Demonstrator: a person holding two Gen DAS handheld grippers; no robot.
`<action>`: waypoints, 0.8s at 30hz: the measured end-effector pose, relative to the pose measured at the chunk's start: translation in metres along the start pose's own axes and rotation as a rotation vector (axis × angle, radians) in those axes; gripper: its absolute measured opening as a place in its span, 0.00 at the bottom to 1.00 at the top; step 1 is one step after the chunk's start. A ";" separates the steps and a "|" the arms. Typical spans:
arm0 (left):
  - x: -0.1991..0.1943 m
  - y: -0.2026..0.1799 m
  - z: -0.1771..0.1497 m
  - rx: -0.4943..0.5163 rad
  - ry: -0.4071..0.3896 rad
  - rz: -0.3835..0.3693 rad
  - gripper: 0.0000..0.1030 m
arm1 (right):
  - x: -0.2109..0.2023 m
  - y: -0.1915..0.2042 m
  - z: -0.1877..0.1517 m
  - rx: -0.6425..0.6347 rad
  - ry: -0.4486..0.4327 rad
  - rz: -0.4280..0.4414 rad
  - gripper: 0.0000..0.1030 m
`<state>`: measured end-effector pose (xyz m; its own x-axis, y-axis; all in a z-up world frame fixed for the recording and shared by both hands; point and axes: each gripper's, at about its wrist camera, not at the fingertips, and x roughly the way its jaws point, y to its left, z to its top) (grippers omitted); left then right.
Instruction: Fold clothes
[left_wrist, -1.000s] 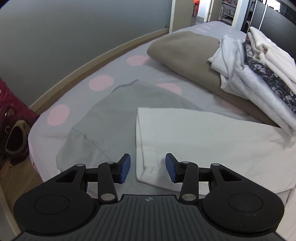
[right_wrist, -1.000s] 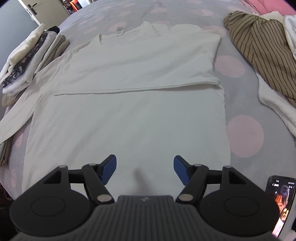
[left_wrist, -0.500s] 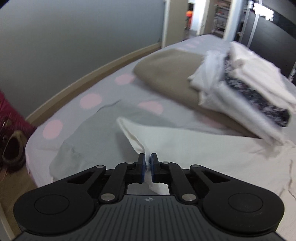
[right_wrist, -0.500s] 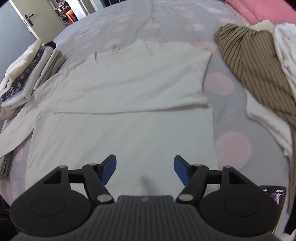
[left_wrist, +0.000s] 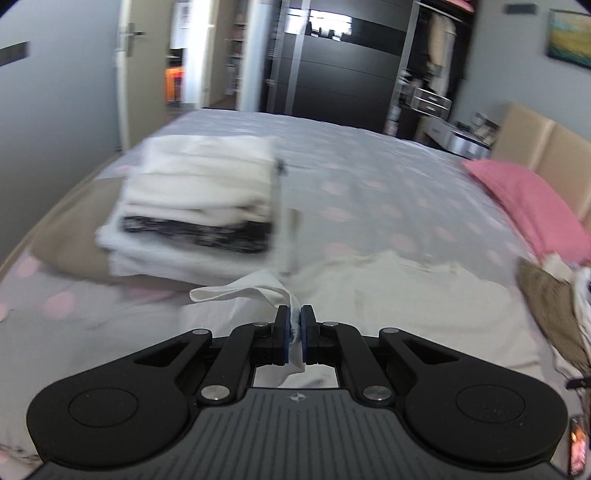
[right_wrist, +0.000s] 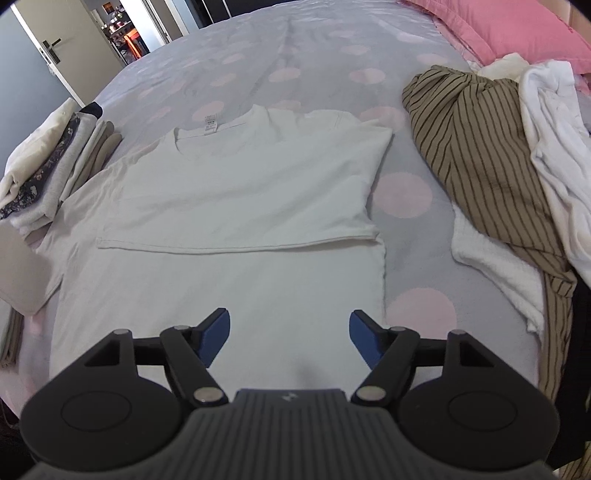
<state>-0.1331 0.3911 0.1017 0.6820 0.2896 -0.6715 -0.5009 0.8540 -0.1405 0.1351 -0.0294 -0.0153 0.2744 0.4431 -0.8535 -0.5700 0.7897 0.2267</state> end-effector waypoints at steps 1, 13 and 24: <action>0.005 -0.014 -0.002 0.015 0.011 -0.028 0.04 | -0.001 0.000 0.000 -0.015 -0.003 -0.007 0.72; 0.061 -0.175 -0.076 0.324 0.172 -0.306 0.03 | 0.000 -0.010 0.000 0.008 0.016 0.022 0.72; 0.102 -0.211 -0.141 0.477 0.386 -0.363 0.05 | 0.015 0.005 -0.009 -0.038 0.073 0.038 0.72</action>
<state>-0.0335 0.1795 -0.0396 0.4802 -0.1472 -0.8647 0.0695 0.9891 -0.1298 0.1294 -0.0224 -0.0306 0.1957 0.4397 -0.8765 -0.6084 0.7555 0.2432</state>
